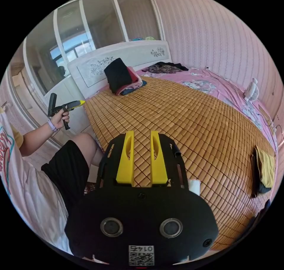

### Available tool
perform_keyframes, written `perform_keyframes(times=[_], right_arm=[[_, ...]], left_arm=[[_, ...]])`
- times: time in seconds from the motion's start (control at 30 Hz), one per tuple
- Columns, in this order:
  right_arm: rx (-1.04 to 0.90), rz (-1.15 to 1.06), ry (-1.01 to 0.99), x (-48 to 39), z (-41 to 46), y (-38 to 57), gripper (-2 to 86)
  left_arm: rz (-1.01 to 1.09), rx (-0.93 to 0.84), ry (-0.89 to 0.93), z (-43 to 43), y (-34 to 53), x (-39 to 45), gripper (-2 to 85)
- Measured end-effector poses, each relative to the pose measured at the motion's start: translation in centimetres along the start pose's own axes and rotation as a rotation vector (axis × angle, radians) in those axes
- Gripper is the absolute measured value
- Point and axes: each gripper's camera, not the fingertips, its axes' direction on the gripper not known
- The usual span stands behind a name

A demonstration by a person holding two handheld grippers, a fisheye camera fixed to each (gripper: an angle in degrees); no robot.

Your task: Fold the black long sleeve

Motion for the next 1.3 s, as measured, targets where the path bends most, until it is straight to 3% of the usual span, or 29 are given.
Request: perform_keyframes(times=[0.17, 0.4, 0.67, 0.8, 0.97, 1.17, 1.3], right_arm=[[-0.099, -0.169, -0.127, -4.3, 7.9, -8.5, 6.7], [-0.281, -0.112, -0.174, -5.9, 23.3, -18.3, 9.5], [-0.237, -0.181, -0.128, -7.0, 33.2, -29.1, 10.2], [-0.215, 0.008, -0.109, -5.5, 36.4, -32.0, 8.0], [-0.226, -0.004, -0.239, -3.0, 34.5, -33.7, 1.3], [0.102, 0.150, -0.458, 6.1, 20.0, -35.5, 0.1], [0.338, 0.257, -0.427, 11.7, 6.9, -30.5, -0.1]], left_arm=[[-0.041, 0.027, -0.025, 1.9, -0.8, -5.1, 6.2], [-0.073, 0.015, -0.131, 8.4, -5.8, -12.5, 7.7], [-0.118, 0.023, -0.152, 14.7, -10.9, -17.5, 9.6], [-0.121, -0.015, -0.096, 16.5, -12.1, -18.5, 6.9], [-0.073, -0.025, -0.094, 14.5, -12.5, -17.1, -0.3], [0.221, 0.079, -0.168, 7.3, -14.8, -10.0, -0.9], [0.321, 0.118, -0.136, 0.0, -13.3, -6.5, -1.0]])
